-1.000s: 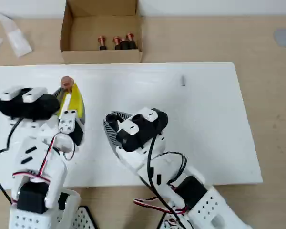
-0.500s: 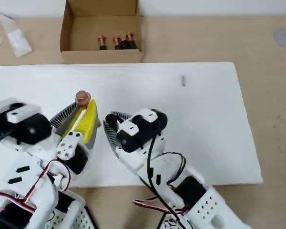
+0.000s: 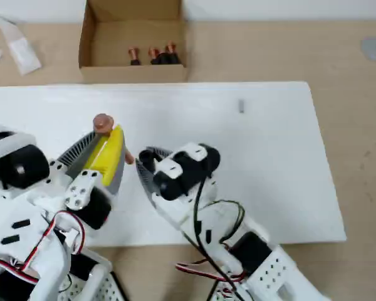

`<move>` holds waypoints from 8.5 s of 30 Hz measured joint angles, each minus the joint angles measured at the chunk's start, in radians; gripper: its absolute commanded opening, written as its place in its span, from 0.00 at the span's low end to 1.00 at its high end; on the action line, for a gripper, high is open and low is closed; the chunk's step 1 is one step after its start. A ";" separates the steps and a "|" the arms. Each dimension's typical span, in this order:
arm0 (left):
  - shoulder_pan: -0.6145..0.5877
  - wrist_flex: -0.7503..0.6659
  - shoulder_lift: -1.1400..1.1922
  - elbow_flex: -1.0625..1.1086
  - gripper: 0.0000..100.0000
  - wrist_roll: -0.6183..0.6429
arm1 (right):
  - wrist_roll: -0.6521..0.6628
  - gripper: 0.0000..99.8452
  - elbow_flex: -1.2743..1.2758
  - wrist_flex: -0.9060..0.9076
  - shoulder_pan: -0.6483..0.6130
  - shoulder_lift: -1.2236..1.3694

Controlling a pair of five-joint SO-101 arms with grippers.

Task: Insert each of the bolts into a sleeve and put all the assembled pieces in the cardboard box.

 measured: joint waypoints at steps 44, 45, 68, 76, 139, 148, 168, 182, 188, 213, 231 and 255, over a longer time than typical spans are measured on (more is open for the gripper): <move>0.049 -0.069 0.002 0.092 0.01 -0.069 | 0.000 0.01 0.017 -0.044 0.000 0.000; 0.041 -0.094 0.002 0.109 0.01 -0.069 | 0.000 0.01 0.017 -0.044 0.000 0.000; 0.038 -0.114 0.008 0.213 0.01 -0.069 | 0.000 0.01 0.018 -0.044 0.000 0.000; 0.026 -0.178 0.008 0.222 0.01 -0.069 | 0.000 0.01 0.018 -0.044 0.000 0.000; 0.060 -0.414 0.000 0.474 0.01 -0.118 | -0.002 0.01 0.021 -0.043 0.000 0.003; 0.063 -0.196 0.008 0.333 0.01 -0.117 | -0.002 0.01 0.020 -0.043 0.000 0.000; 0.080 0.026 0.002 0.155 0.10 -0.052 | 0.000 0.01 0.021 -0.009 -0.005 -0.009; -0.031 0.104 0.083 -0.018 0.00 -0.043 | 0.000 0.01 -0.018 -0.006 0.087 0.000; -0.232 0.069 0.189 -0.021 0.00 -0.150 | 0.000 0.01 -0.284 -0.006 0.193 0.207; -0.368 0.068 0.198 0.110 0.00 -0.158 | 0.000 0.01 -1.830 -0.382 0.393 2.111; -0.414 0.068 0.199 0.183 0.00 -0.158 | 0.109 0.23 -2.941 0.009 0.420 3.012; -0.414 0.222 0.048 0.186 0.00 -0.351 | 0.109 0.01 -3.049 1.188 0.419 2.541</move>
